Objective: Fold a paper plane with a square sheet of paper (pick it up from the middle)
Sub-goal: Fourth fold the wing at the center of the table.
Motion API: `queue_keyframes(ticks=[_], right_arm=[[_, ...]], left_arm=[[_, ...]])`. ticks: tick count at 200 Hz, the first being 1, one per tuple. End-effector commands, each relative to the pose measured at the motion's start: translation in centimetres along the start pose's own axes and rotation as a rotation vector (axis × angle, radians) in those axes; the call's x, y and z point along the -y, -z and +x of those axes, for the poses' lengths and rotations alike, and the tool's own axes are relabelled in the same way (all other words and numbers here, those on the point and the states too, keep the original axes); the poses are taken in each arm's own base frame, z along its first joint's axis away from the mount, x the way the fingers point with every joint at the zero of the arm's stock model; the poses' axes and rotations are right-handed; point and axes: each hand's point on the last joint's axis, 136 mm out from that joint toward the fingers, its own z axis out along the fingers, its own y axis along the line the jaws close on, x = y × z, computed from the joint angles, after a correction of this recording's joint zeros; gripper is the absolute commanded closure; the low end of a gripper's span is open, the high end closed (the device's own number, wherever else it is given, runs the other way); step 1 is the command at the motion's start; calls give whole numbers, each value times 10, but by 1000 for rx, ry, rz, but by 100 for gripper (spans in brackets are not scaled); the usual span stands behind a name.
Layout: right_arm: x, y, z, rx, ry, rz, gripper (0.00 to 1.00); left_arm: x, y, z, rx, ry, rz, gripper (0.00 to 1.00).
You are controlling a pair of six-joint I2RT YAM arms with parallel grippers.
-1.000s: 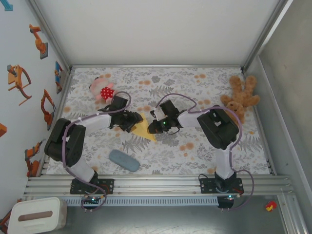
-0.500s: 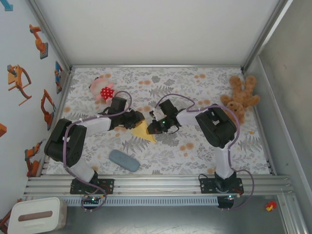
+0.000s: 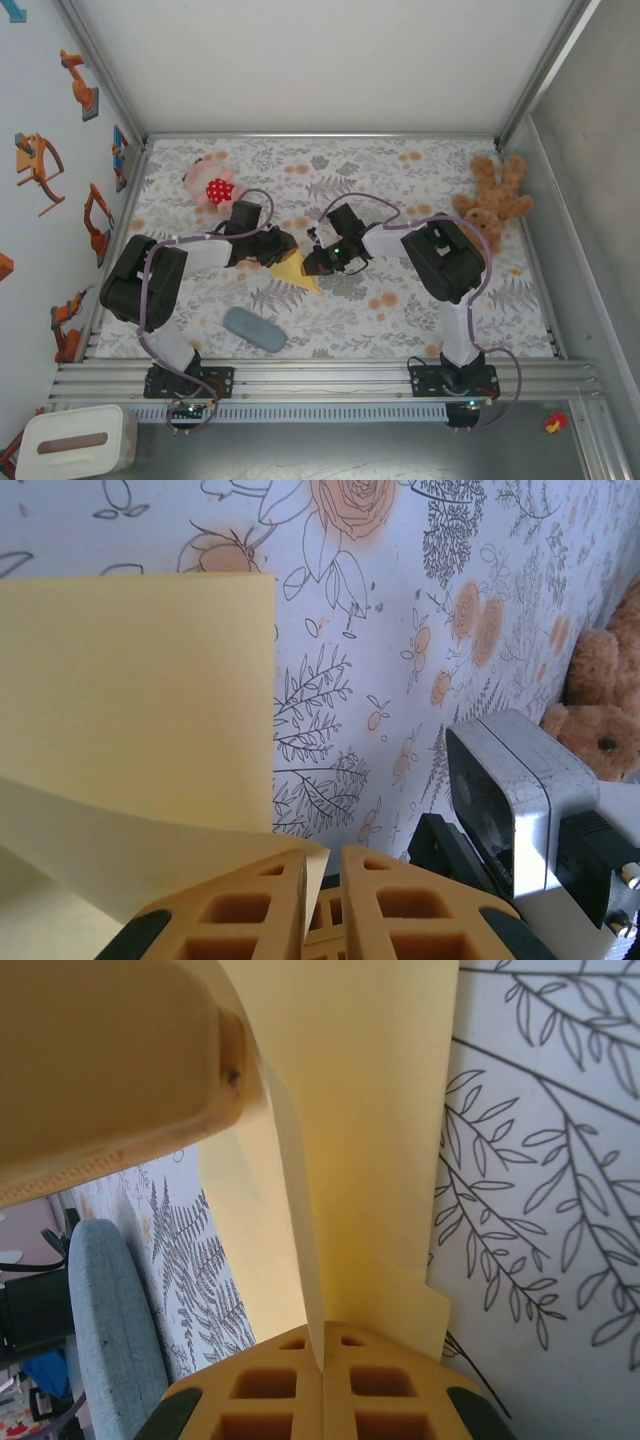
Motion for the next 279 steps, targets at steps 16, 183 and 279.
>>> queue_keyframes(ticks=[16, 183, 279], right_arm=[[-5, 10, -1, -2, -8, -6, 92], [-14, 24, 30, -44, 3, -37, 85], [-11, 26, 41, -70, -18, -26, 85]], left_arm=[[-7, -3, -3, -6, 17, -21, 86], [-10, 1, 0, -16, 15, -30, 87], [-14, 2, 3, -19, 17, -32, 87]])
